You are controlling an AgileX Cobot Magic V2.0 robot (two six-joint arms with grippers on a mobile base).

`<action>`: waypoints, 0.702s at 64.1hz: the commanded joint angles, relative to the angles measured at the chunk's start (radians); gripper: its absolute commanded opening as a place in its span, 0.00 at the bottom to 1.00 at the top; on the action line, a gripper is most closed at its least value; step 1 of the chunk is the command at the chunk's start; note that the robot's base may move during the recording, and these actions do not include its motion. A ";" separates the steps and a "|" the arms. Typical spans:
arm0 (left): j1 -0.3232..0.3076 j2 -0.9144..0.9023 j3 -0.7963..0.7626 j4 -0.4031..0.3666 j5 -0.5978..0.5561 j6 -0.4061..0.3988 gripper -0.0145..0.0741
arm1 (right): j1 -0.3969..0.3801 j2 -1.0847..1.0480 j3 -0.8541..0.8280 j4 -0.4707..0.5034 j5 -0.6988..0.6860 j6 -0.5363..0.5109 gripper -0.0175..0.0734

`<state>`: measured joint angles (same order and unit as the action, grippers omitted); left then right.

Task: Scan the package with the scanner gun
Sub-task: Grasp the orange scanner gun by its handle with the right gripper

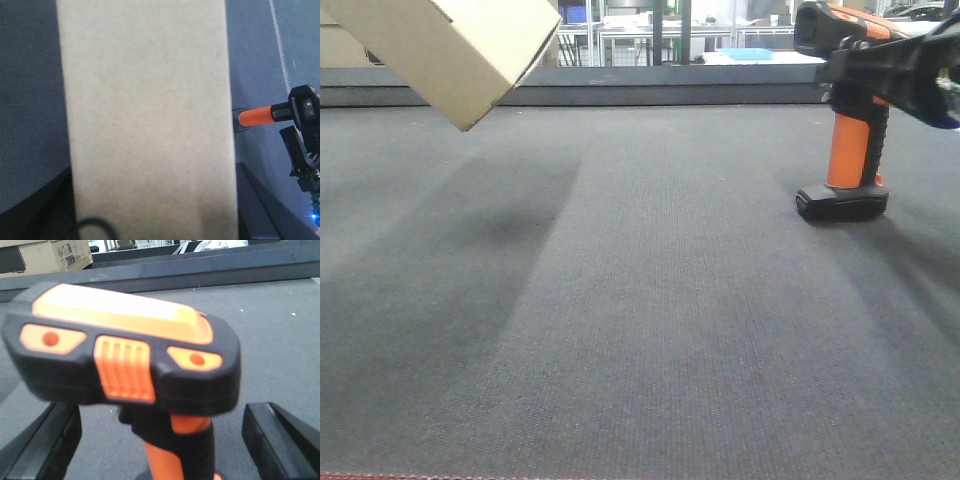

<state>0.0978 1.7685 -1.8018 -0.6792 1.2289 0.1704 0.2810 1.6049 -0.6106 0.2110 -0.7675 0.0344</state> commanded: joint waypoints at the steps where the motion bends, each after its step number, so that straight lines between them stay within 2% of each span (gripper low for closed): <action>1: -0.001 -0.007 -0.007 -0.033 -0.008 0.006 0.04 | 0.001 0.016 -0.027 0.002 -0.022 0.001 0.81; 45: -0.001 -0.007 -0.007 -0.033 -0.008 0.006 0.04 | 0.001 0.110 -0.102 0.008 -0.025 0.001 0.80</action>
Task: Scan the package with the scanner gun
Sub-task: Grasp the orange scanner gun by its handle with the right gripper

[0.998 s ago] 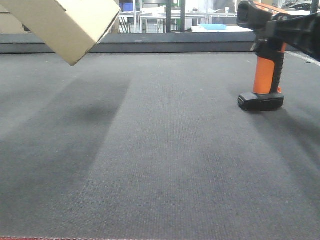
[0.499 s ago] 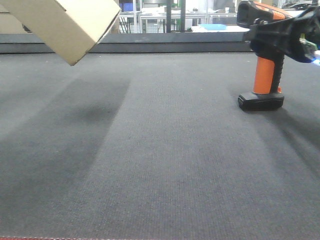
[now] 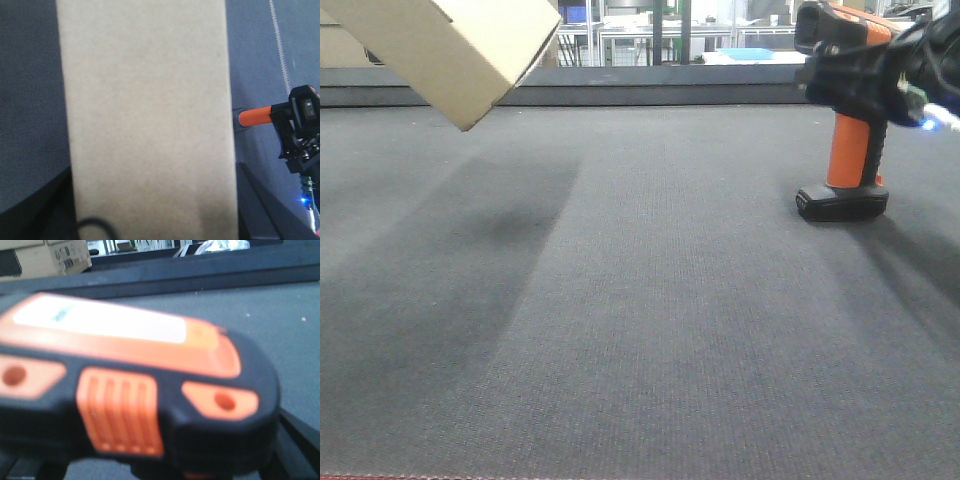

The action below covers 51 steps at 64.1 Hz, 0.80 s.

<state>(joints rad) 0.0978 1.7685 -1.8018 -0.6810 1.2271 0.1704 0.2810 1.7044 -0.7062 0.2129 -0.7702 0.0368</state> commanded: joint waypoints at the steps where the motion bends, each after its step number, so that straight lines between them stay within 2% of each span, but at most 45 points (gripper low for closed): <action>1: -0.001 -0.007 -0.007 -0.031 -0.006 0.006 0.04 | 0.001 0.011 -0.006 0.008 -0.024 -0.001 0.79; 5: -0.001 -0.007 -0.007 -0.031 -0.006 0.006 0.04 | 0.001 0.011 -0.006 0.010 -0.039 -0.001 0.74; 9: -0.001 -0.007 -0.007 -0.031 -0.006 0.006 0.04 | 0.001 0.009 -0.006 0.010 -0.069 -0.001 0.63; 20: -0.001 -0.007 -0.007 -0.031 -0.006 0.006 0.04 | 0.001 0.007 -0.013 0.030 -0.089 -0.001 0.21; 26: -0.001 -0.007 -0.007 -0.031 -0.006 0.006 0.04 | 0.001 0.007 -0.013 0.030 -0.089 -0.001 0.01; 40: -0.001 -0.007 -0.007 -0.012 -0.006 0.006 0.04 | 0.001 -0.032 -0.014 0.030 -0.092 -0.025 0.02; 45: -0.001 -0.007 -0.007 0.003 -0.006 0.006 0.04 | 0.001 -0.071 -0.031 0.030 -0.058 -0.079 0.02; 51: -0.001 -0.007 -0.007 0.017 -0.006 0.006 0.04 | 0.001 -0.118 -0.081 0.030 0.052 -0.187 0.02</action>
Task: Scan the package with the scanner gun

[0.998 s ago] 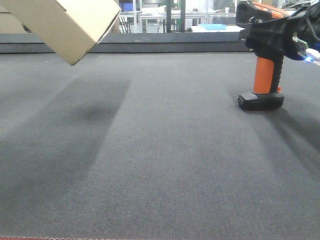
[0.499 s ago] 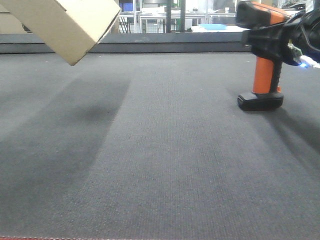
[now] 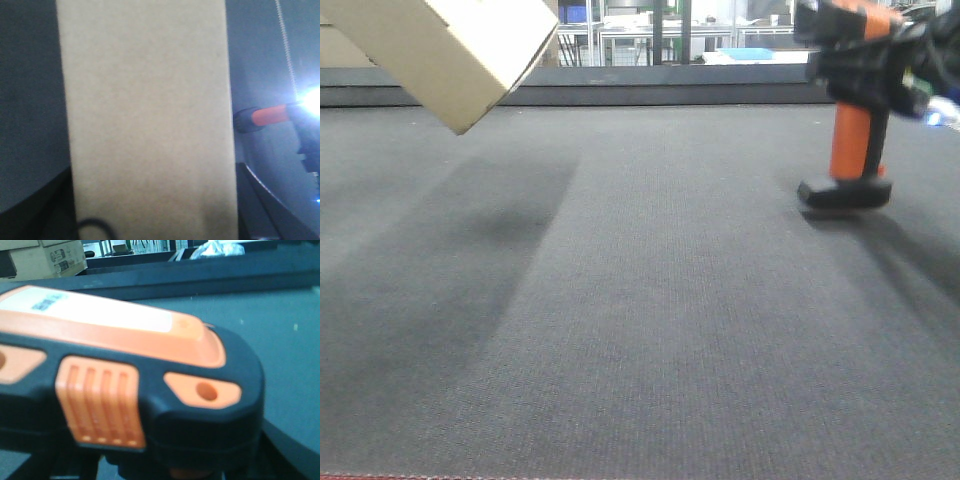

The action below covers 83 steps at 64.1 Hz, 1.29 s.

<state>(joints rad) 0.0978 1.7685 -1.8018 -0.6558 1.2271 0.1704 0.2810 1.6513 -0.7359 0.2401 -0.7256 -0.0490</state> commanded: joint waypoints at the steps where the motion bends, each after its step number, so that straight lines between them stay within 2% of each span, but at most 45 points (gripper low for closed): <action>1: -0.003 -0.007 -0.007 -0.006 -0.006 0.006 0.04 | 0.001 -0.072 -0.063 0.003 0.028 -0.123 0.02; 9: -0.003 -0.007 -0.007 0.015 -0.006 0.006 0.04 | 0.001 -0.117 -0.163 0.003 0.189 -0.290 0.02; 19: -0.003 -0.007 -0.007 0.046 -0.006 0.006 0.04 | -0.017 -0.136 -0.280 0.003 0.362 -0.444 0.02; 38: -0.007 -0.007 -0.007 0.067 -0.006 0.006 0.04 | -0.045 -0.136 -0.350 0.003 0.397 -0.574 0.02; 64: -0.052 -0.007 -0.007 0.092 -0.006 0.006 0.04 | -0.045 -0.136 -0.350 0.001 0.403 -0.581 0.02; 83: -0.054 -0.007 -0.007 0.101 -0.006 0.006 0.04 | -0.022 -0.136 -0.352 0.007 0.381 -0.579 0.02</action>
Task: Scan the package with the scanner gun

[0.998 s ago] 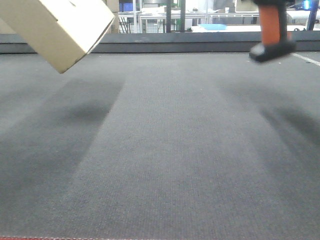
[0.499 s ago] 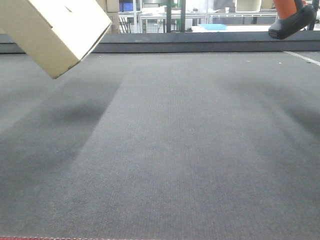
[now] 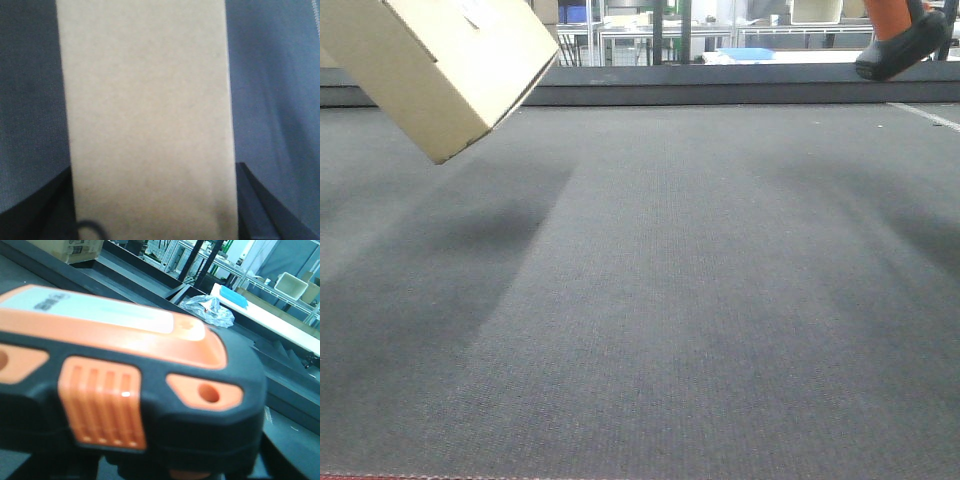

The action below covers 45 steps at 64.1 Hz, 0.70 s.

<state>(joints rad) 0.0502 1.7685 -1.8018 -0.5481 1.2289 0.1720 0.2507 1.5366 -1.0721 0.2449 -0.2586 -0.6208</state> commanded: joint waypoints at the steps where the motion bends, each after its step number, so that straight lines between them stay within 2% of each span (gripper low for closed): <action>1: -0.006 -0.007 -0.007 -0.006 -0.008 0.004 0.04 | 0.008 -0.021 -0.016 0.005 -0.089 -0.007 0.02; 8: -0.006 -0.007 -0.007 -0.006 -0.008 0.004 0.04 | 0.017 -0.021 -0.016 0.030 -0.116 -0.006 0.02; 45: -0.013 -0.007 -0.005 -0.004 -0.008 0.004 0.04 | 0.043 -0.021 -0.016 0.030 -0.133 -0.006 0.02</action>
<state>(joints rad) 0.0428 1.7685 -1.8018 -0.5403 1.2289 0.1720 0.2937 1.5366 -1.0728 0.2705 -0.3125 -0.6208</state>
